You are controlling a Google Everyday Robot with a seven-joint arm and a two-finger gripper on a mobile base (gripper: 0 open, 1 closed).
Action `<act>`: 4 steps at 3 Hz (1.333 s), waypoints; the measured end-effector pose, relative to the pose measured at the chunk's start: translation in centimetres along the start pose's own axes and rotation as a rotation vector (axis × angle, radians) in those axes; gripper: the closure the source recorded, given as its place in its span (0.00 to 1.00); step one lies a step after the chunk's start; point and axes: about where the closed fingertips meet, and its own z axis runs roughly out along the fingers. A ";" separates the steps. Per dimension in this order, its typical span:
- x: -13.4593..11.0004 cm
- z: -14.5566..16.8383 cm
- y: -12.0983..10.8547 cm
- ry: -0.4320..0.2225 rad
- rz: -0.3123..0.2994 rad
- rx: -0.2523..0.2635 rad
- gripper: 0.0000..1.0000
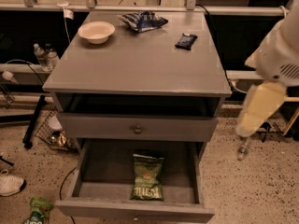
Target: Pick green jalapeno chip bag from middle drawer and place on counter
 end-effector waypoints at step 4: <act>0.7 16.0 3.5 0.103 0.404 -0.068 0.00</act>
Offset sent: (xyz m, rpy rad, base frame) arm 0.0086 0.0380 -0.2306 0.0807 0.2266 -0.8301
